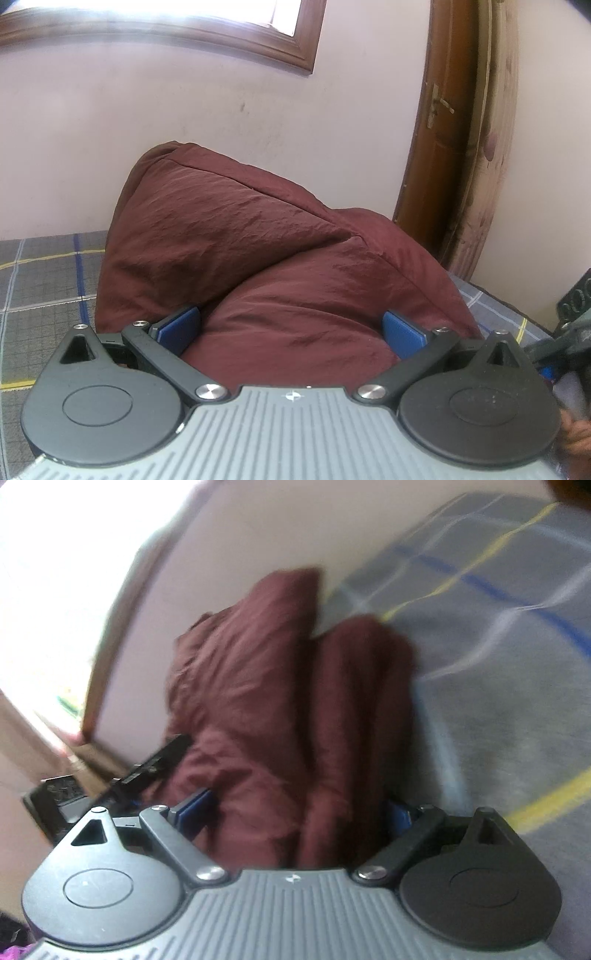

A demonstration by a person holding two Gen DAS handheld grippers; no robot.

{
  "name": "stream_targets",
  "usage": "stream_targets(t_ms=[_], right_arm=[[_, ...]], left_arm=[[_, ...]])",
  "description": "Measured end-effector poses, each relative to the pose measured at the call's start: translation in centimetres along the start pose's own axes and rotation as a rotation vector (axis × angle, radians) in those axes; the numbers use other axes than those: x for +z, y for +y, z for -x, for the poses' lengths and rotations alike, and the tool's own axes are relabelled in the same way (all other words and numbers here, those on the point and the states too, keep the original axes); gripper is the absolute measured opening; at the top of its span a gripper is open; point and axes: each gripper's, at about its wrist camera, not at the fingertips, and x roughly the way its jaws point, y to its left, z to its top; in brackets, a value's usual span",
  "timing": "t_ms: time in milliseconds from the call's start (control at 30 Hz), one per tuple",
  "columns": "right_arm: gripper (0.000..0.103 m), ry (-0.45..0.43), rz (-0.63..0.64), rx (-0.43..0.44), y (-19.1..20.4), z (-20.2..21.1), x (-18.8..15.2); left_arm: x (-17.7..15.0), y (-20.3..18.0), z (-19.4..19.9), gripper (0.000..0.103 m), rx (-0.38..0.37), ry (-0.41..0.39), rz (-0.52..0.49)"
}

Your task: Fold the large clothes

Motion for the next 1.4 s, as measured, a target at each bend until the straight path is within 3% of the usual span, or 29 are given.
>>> stream_targets(t_ms=[267,500,767,933,1000,1400], right_arm=[[0.091,0.027,0.109,0.002,0.0,-1.7,0.6],[0.100,0.010,0.207,0.024,0.5,-1.2,-0.7],[0.099,0.013,0.195,-0.010,0.8,-0.7,-0.8],[0.079,0.006,0.238,-0.024,2.0,-0.1,-0.5],[0.076,0.009,0.269,-0.045,2.6,-0.1,-0.6],[0.075,-0.033,0.337,-0.082,2.8,-0.3,-2.2]], left_arm=[[0.3,-0.8,0.4,0.103,0.026,0.008,-0.019],[0.9,-1.0,0.6,0.103,0.043,0.042,-0.026],[0.9,-1.2,0.5,0.103,0.055,0.046,-0.026],[0.9,-1.4,0.2,0.103,0.064,0.044,-0.033],[0.8,-1.7,0.1,0.103,0.074,0.044,-0.047],[0.7,-2.6,0.3,0.103,0.117,0.055,-0.101]])
